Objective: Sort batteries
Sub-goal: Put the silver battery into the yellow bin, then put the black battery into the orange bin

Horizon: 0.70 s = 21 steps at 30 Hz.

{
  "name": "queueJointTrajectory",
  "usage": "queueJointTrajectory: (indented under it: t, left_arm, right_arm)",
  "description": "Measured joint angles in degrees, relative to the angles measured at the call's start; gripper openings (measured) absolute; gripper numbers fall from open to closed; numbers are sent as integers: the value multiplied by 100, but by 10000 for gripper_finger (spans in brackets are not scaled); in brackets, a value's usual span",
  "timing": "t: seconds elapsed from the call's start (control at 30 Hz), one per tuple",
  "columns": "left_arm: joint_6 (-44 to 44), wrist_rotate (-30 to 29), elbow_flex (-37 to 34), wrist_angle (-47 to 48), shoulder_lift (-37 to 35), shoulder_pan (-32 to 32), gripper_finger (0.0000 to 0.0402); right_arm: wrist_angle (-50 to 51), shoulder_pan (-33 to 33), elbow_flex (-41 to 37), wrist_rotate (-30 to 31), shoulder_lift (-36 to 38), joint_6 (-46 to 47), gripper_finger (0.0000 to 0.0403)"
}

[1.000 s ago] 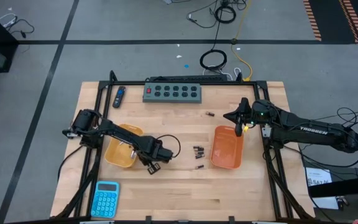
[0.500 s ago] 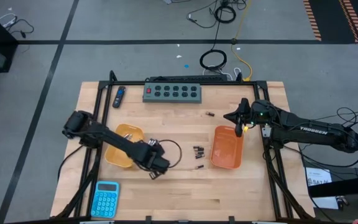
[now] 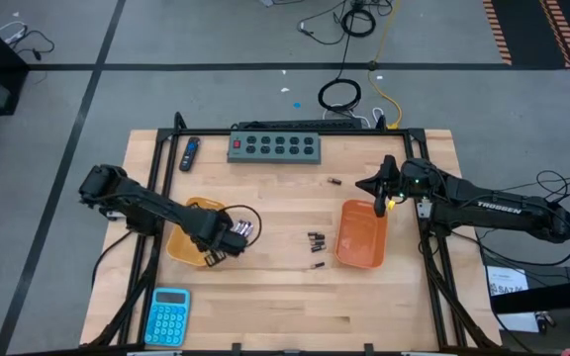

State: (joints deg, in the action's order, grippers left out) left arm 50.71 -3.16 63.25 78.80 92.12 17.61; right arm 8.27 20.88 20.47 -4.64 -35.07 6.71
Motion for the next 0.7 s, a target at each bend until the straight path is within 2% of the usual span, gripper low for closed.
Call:
queueJointTrajectory:
  t: [0.1, 0.2, 0.33, 0.53, 0.7]
  left_arm:
    - [-217, 8, -53, 173, -4, -164, 154]
    - [-389, -260, 80, 338, -1, -343, 191]
    - [-1071, -671, 498, 247, 88, -573, 200]
    - [-2187, -1103, 1304, 220, 807, -825, 200]
    - [-3061, -1040, 1928, 45, 1578, -881, 181]
  right_arm:
    - [0, 0, 0, 0, -3, 12, 0]
    - [-17, 1, 0, 0, -36, 8, 0]
    - [-78, 0, 0, 2, -168, -3, 0]
    - [-250, 0, 0, 2, -441, -5, 0]
    - [-284, 0, 0, -20, -584, -32, 0]
